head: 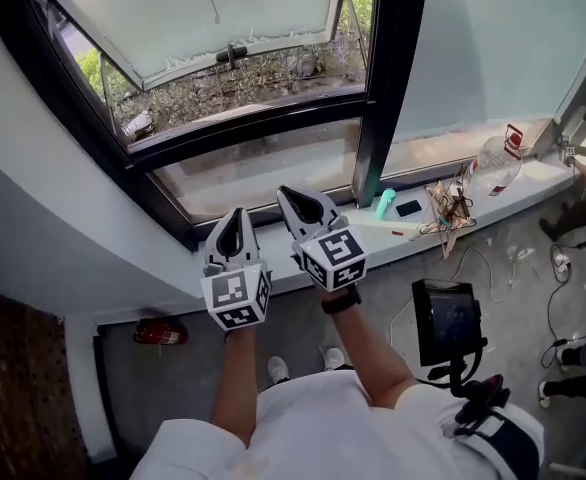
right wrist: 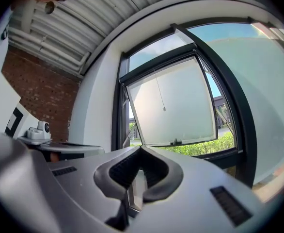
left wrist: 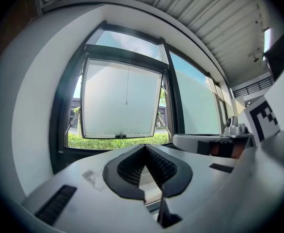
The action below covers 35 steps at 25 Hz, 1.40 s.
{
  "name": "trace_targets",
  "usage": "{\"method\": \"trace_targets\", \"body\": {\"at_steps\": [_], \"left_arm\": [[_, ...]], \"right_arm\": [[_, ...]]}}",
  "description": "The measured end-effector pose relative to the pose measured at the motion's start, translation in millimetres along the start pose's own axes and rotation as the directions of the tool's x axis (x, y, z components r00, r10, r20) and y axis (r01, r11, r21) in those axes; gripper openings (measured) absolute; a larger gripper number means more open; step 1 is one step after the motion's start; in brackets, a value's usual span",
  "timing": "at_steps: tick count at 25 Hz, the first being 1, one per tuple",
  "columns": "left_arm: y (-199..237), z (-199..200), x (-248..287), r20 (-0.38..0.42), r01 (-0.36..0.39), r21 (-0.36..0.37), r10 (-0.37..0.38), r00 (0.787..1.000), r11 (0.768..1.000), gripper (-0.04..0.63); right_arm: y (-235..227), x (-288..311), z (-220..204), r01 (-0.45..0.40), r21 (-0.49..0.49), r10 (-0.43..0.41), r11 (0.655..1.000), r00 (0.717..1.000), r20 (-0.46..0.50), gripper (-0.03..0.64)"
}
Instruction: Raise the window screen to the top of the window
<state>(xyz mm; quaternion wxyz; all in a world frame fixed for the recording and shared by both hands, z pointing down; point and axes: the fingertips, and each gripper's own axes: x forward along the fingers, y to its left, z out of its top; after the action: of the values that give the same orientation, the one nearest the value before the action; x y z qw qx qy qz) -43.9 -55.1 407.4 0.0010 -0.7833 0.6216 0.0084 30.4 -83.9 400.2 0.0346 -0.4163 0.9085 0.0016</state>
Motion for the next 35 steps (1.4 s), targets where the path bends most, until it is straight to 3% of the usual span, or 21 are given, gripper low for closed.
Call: {"method": "trace_targets", "body": {"at_steps": [8, 15, 35], "left_arm": [[51.0, -0.7, -7.4, 0.016, -0.031, 0.011, 0.031, 0.999, 0.999, 0.0], [77.2, 1.9, -6.7, 0.028, -0.032, 0.001, 0.032, 0.999, 1.0, 0.0], [65.5, -6.0, 24.4, 0.014, 0.015, 0.019, -0.015, 1.0, 1.0, 0.001]], "right_arm": [[36.7, 32.7, 6.0, -0.032, -0.015, 0.033, 0.999, 0.998, 0.045, 0.002], [62.1, 50.5, 5.5, -0.055, -0.063, 0.056, 0.997, 0.998, 0.02, 0.002], [43.8, 52.4, 5.5, -0.014, -0.127, 0.014, 0.992, 1.0, -0.002, 0.002]]}}
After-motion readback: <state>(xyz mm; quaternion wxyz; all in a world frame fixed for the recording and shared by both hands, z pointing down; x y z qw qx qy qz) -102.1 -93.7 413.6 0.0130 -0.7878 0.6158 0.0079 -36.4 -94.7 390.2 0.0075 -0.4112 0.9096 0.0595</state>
